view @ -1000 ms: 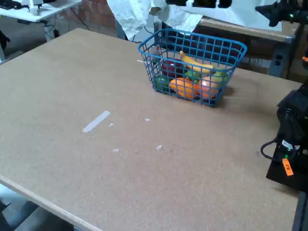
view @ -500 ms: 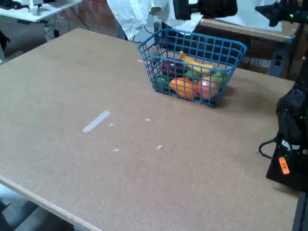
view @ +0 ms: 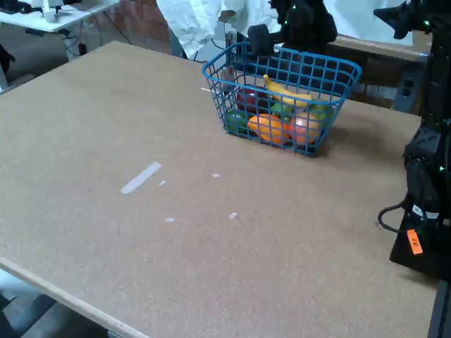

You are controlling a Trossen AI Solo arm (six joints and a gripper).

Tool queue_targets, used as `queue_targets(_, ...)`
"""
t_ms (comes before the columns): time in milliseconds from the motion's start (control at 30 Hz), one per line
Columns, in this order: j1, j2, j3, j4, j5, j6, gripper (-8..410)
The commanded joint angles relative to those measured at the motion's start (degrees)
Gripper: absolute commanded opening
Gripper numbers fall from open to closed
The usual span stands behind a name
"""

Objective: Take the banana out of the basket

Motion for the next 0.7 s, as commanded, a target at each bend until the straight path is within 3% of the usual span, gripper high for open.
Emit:
queue_targets(0, -1.4, 1.2, 0.3, -0.6, 0.1, 0.2, 361)
queue_targets(667, -5.2, 3.4, -0.3, -5.2, 0.6, 4.8, 361)
